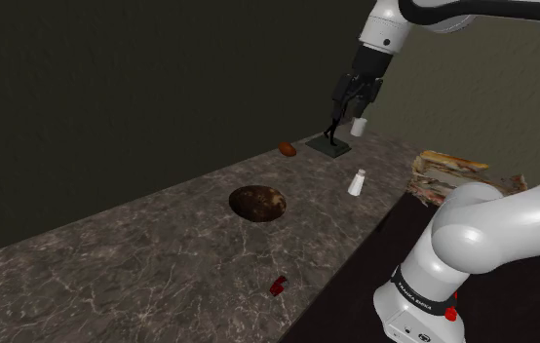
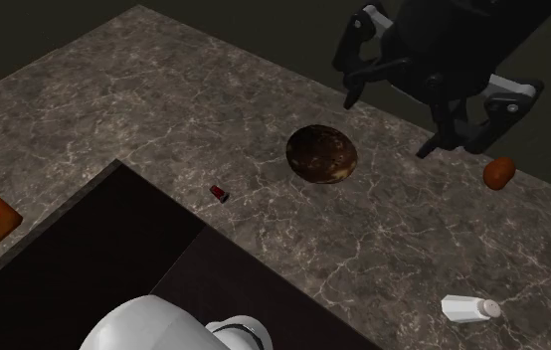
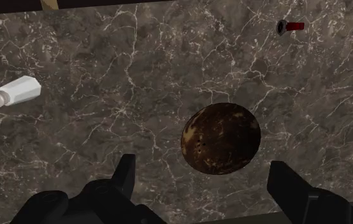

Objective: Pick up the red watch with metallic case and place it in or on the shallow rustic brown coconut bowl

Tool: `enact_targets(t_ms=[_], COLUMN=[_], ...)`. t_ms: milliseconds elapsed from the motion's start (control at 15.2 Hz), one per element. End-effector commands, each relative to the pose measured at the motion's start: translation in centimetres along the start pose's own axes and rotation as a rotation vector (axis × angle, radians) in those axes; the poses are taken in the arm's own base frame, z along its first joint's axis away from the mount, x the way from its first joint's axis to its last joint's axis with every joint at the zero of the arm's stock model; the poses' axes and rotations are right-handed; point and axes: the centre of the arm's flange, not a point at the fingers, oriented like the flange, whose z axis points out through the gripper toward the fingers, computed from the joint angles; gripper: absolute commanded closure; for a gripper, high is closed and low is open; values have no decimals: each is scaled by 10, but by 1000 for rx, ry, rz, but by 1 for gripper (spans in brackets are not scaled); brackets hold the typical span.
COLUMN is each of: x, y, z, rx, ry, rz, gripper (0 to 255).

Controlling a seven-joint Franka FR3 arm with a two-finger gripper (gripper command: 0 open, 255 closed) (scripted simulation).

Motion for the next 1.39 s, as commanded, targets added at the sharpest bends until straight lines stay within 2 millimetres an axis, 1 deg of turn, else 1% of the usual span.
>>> enact_targets(t_ms=[0,1320], x=[0,-94], y=[0,-149], z=[0,198], rx=[0,-40], ry=[0,-44], rz=[0,91], gripper=[0,0])
